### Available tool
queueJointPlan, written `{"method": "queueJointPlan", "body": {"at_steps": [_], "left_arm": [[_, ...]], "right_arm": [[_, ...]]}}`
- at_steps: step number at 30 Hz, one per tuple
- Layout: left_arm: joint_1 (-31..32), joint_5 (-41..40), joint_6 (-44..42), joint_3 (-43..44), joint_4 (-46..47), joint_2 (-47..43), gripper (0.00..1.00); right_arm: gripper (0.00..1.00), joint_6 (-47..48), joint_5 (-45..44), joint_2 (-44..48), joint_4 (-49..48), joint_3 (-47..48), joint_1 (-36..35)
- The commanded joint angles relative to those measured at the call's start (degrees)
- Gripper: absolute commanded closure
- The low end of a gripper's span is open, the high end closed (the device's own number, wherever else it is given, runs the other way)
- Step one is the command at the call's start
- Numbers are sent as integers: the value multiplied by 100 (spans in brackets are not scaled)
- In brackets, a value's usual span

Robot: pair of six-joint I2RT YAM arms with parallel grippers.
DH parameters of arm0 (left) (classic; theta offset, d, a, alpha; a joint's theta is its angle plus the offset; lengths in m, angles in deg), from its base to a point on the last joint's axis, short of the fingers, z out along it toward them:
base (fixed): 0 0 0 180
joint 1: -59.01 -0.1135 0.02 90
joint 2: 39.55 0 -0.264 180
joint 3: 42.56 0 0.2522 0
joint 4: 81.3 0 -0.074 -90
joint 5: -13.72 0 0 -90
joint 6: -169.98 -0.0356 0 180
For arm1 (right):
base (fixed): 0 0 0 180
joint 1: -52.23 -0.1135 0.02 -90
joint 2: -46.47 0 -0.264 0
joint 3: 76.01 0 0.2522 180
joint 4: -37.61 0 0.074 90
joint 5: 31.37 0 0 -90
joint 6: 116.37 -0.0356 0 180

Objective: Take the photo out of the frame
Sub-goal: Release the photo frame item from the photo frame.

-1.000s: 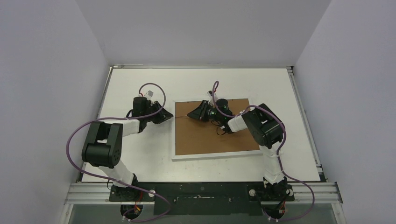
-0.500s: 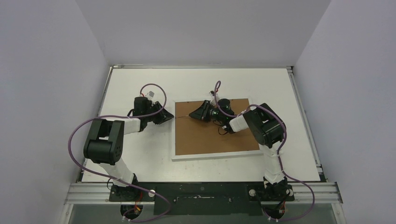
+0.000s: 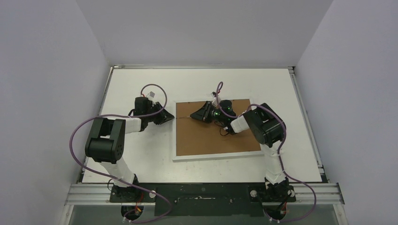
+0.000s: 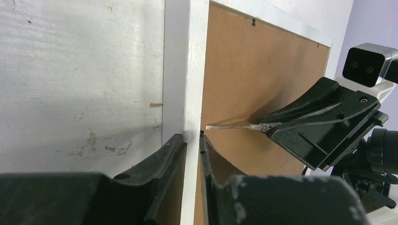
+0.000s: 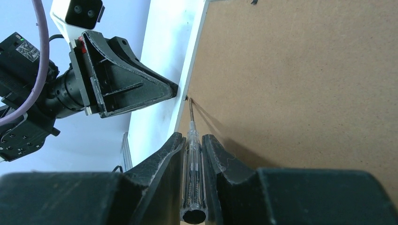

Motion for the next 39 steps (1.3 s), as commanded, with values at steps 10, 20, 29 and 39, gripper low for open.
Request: {"method": "queueJointPlan", "body": {"at_steps": [10,20,29,39], "left_arm": [[-1,143,-55,248,110,139,85],[-6,151,-63,272,80,200,86],[-2,152,-79,296,31,188,87],[-2,169,-115,300,-6,204,87]], "right_arm": [[95,44,188,-242,-237,93,-77],[95,-2,258,-354,-269,189,-143],[95,-23,280,-404,-259,254,-161],[95,45,248,-410,-208,296,-98]]}}
